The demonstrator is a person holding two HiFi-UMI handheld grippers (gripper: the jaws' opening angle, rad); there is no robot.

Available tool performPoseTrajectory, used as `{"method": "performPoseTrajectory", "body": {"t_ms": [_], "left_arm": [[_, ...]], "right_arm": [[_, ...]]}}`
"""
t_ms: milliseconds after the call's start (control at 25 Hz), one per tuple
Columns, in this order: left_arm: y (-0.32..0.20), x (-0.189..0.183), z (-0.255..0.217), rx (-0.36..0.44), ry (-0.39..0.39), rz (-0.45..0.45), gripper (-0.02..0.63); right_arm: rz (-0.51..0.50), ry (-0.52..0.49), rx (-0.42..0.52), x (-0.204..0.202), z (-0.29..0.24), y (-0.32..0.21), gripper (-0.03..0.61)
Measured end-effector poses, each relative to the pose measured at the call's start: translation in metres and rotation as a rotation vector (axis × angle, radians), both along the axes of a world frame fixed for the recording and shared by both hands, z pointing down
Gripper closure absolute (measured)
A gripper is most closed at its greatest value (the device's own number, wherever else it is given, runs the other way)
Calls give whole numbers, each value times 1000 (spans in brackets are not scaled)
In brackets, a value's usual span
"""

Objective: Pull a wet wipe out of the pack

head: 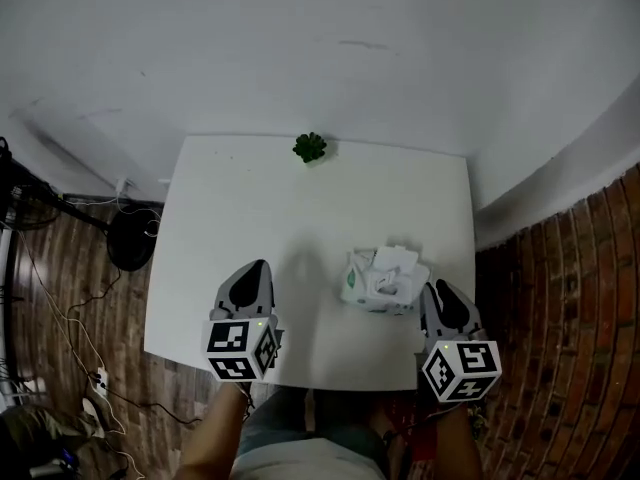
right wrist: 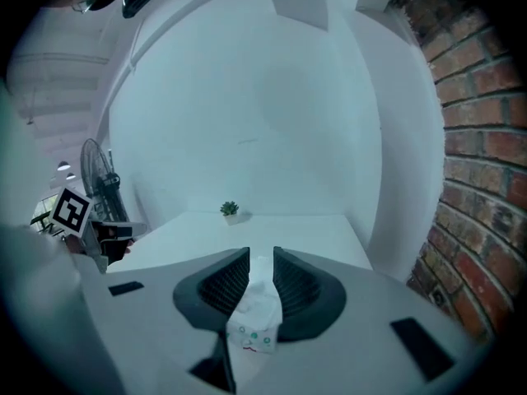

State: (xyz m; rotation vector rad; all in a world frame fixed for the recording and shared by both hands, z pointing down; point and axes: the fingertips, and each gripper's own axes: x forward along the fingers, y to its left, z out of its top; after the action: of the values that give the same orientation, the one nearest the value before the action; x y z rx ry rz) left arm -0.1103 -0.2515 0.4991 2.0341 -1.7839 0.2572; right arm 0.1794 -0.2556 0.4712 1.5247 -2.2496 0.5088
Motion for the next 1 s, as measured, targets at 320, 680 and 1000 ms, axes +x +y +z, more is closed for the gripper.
{"method": "performPoseTrajectory", "body": {"t_ms": [320,680,1000], "left_arm": [[19,-11,27,-46,4,-71,614],[38,-9,50,-93,4,-106,614],[47,-25,51,-91,6,-180,614]], "right_arm": [[-254,114,-124,-17,37,7,491],[-515,238,-252,-24,74,11,496],[-643,296,-308,-32,89,4,502]]}}
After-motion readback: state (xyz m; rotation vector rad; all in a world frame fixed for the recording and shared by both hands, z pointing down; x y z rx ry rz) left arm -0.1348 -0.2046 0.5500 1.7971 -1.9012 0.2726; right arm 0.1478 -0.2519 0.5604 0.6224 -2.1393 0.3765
